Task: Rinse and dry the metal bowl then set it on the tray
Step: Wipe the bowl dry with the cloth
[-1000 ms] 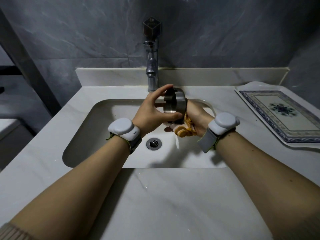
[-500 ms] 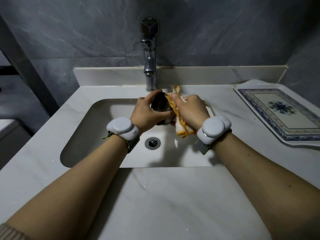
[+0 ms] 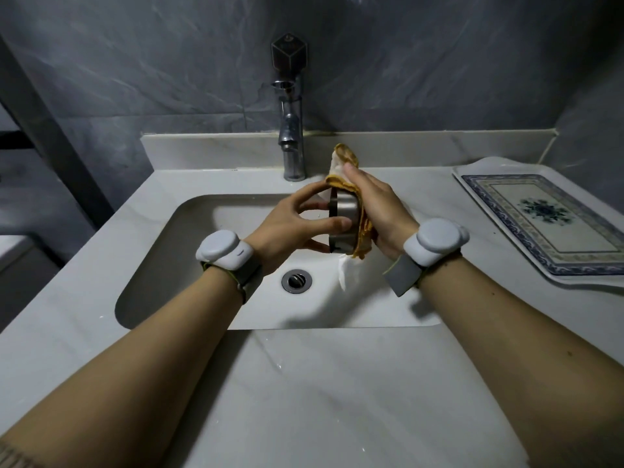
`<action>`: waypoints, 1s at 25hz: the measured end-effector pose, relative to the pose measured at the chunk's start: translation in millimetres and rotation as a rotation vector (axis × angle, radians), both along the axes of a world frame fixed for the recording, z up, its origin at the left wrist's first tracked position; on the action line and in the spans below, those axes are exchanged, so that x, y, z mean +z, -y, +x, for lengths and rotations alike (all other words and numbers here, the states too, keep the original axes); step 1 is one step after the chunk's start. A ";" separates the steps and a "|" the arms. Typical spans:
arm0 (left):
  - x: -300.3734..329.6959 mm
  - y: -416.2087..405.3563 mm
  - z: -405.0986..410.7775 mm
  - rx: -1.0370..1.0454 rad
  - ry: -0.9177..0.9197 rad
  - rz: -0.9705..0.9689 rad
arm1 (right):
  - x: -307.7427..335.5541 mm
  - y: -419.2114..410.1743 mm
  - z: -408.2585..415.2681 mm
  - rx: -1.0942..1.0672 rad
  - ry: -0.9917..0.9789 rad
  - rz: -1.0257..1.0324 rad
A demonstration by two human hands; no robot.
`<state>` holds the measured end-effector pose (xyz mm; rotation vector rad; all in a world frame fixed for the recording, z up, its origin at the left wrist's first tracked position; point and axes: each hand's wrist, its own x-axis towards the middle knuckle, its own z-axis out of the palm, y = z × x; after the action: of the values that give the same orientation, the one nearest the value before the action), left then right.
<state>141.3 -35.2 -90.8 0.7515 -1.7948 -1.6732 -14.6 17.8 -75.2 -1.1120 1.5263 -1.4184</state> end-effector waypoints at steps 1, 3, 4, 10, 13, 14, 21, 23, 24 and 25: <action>0.4 -0.4 0.0 -0.012 -0.022 0.000 | 0.7 -0.4 -1.4 0.018 0.066 0.002; 0.6 -1.4 -0.4 -0.023 -0.047 -0.043 | 1.2 -0.5 -2.4 0.023 0.146 0.044; 0.9 -2.3 -0.7 -0.023 -0.053 -0.077 | 0.9 -1.1 -2.1 0.028 0.187 0.088; 0.4 -3.4 -0.4 0.074 0.022 -0.374 | -11.2 -0.8 -2.3 0.108 0.327 0.211; 0.0 0.9 0.2 0.139 0.035 -0.404 | -11.8 -0.2 6.2 0.144 0.347 0.251; -0.9 3.1 0.6 0.162 0.055 -0.427 | -10.7 -0.6 9.3 0.153 0.349 0.268; -9.4 16.9 0.8 0.366 0.183 -0.461 | -6.5 0.1 10.1 0.008 -0.063 0.287; -9.7 19.3 1.3 0.391 0.177 -0.414 | -6.6 -2.6 14.1 -0.051 -0.320 0.192; -9.7 19.4 1.4 0.388 0.154 -0.360 | -6.4 -4.2 16.4 -0.059 -0.378 0.133; -9.6 18.5 1.4 0.375 0.125 -0.288 | -5.8 -6.3 18.7 -0.068 -0.441 0.084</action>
<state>142.7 -53.7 -100.4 1.0048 -1.7921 -1.1209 4.2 24.1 -81.0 -1.3956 1.9261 -1.1882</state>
